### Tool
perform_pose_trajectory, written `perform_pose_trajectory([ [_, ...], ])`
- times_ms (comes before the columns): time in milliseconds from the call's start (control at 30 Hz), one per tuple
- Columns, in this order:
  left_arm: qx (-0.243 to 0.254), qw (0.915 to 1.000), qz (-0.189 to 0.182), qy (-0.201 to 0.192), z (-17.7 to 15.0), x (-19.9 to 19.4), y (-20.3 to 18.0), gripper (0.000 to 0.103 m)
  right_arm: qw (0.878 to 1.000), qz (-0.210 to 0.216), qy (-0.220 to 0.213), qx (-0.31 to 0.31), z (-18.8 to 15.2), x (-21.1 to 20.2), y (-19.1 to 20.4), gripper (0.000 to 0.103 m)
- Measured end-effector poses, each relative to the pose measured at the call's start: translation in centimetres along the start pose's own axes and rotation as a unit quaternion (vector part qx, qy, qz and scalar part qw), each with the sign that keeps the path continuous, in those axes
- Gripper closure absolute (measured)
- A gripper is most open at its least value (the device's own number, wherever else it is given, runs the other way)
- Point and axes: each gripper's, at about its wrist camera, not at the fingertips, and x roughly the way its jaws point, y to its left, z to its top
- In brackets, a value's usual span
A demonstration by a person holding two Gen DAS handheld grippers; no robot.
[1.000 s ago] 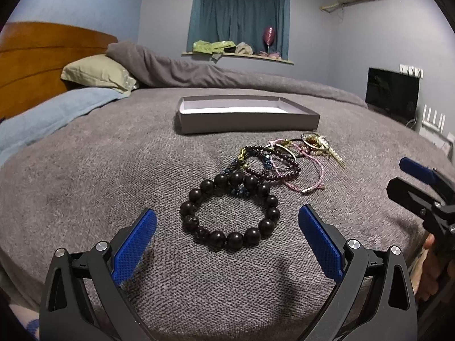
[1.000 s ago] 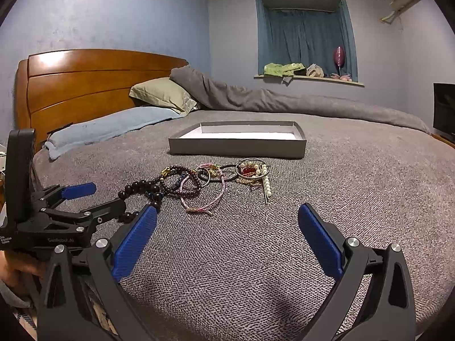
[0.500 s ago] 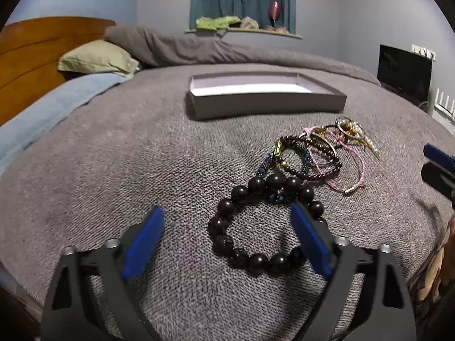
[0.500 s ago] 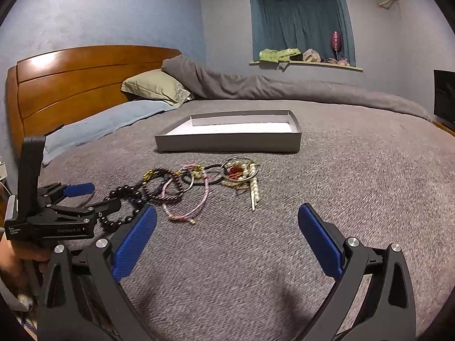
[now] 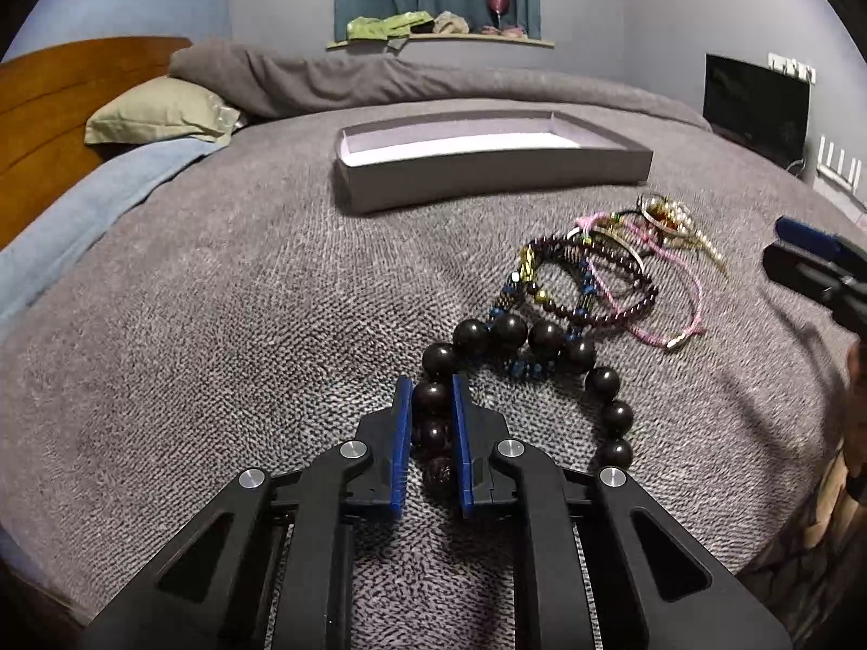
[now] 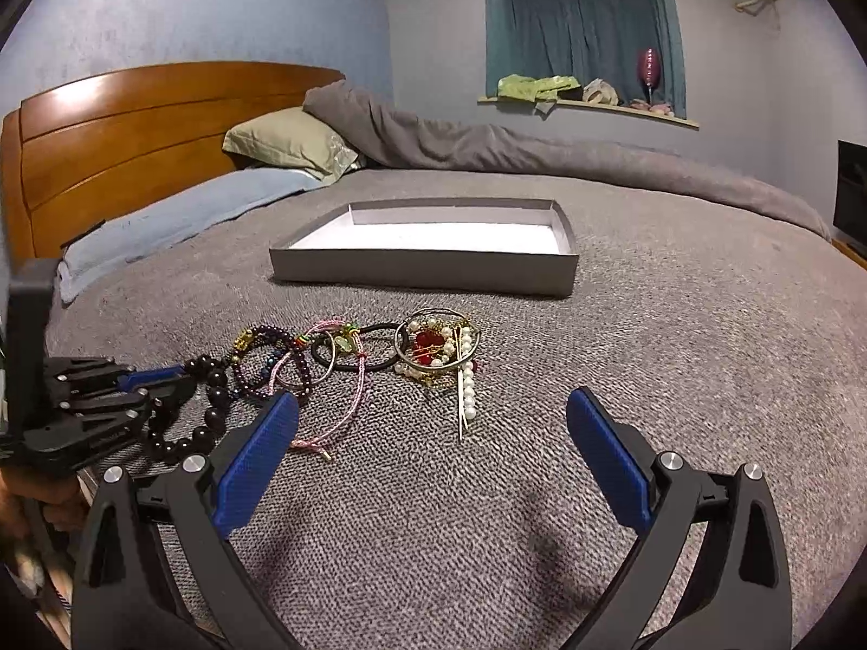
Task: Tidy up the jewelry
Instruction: 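Lower the left gripper and grasp the large black bead bracelet, then grasp the thin silver bangle with the right gripper while the left gripper holds the black bracelet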
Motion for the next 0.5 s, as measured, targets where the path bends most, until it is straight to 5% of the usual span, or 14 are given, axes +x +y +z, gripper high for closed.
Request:
perform_pose_trajectory([
  [167, -0.020, 0.9994, -0.004, -0.026, 0.5, -1.1, 0.8, 0.088, 1.000, 0.007, 0.018, -0.006, 0.8, 1.5, -0.1, 0.021],
  [500, -0.050, 0.9982, 0.002, -0.033, 1.1, -1.2, 2.4, 0.088, 0.998, 0.006, 0.065, -0.021, 2.7, 5.3, -0.2, 0.026],
])
